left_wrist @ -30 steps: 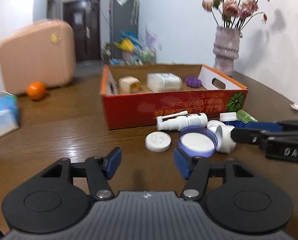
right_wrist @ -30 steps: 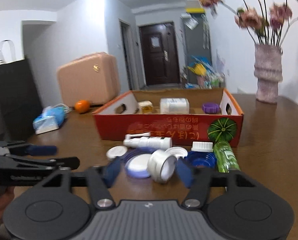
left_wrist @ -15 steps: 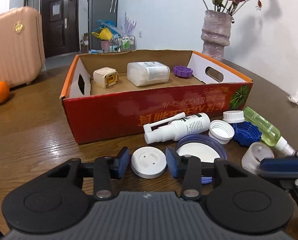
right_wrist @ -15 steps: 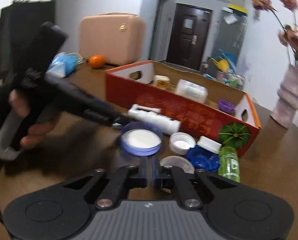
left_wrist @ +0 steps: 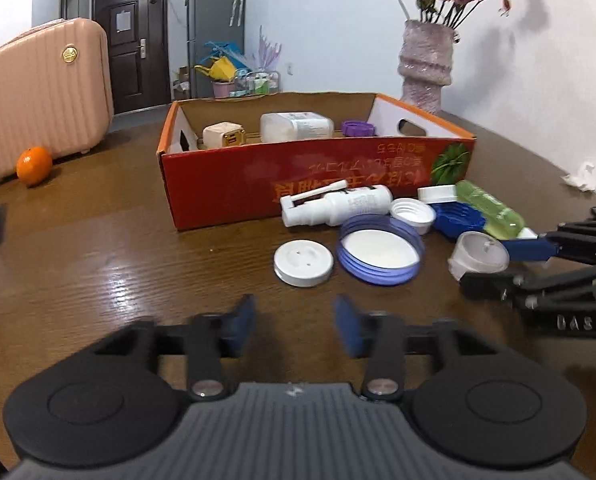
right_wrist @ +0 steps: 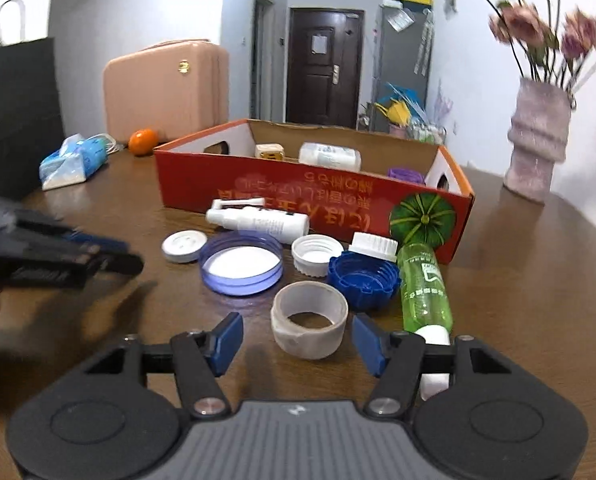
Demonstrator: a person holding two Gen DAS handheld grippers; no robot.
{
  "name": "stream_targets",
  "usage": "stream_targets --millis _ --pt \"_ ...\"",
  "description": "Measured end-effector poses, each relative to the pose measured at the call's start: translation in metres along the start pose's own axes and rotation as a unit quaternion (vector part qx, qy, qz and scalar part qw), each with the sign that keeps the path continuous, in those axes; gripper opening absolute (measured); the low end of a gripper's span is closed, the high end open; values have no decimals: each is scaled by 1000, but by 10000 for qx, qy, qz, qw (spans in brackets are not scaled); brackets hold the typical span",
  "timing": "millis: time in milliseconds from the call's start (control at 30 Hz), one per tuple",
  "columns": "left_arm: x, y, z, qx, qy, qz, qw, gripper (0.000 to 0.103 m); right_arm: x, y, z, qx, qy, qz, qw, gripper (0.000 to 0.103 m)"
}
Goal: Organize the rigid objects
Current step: 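Grasp the flat white cap with the left gripper while the right grasps the clear tape roll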
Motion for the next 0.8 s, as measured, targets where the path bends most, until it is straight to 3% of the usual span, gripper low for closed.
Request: stream_targets --millis 67,233,267,400,800 --pt "7 -4 -9 49 9 -85 10000 54 3 -2 -3 31 -74 -105 9999 42" --pt "19 -9 -39 103 47 -22 9999 47 0 0 3 198 -141 -194 9995 41" --pt "19 -11 -40 118 14 -23 9999 40 -1 0 5 219 -166 -222 9994 41" --pt "15 -17 -30 183 37 -138 9997 39 -6 3 12 227 -151 -288 9992 41" --pt "-35 -10 121 336 -582 438 9968 39 -26 36 85 210 -466 -173 9985 42"
Point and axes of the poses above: each gripper's, at about its wrist camera, not at the fingertips, and z roughly against the way its jaws point, y to its left, x to its top, the point moved 7 cm from there along -z, roughly the way its jaws point, and after that the axes turned 5 degrees about x, right-handed, at the moved point
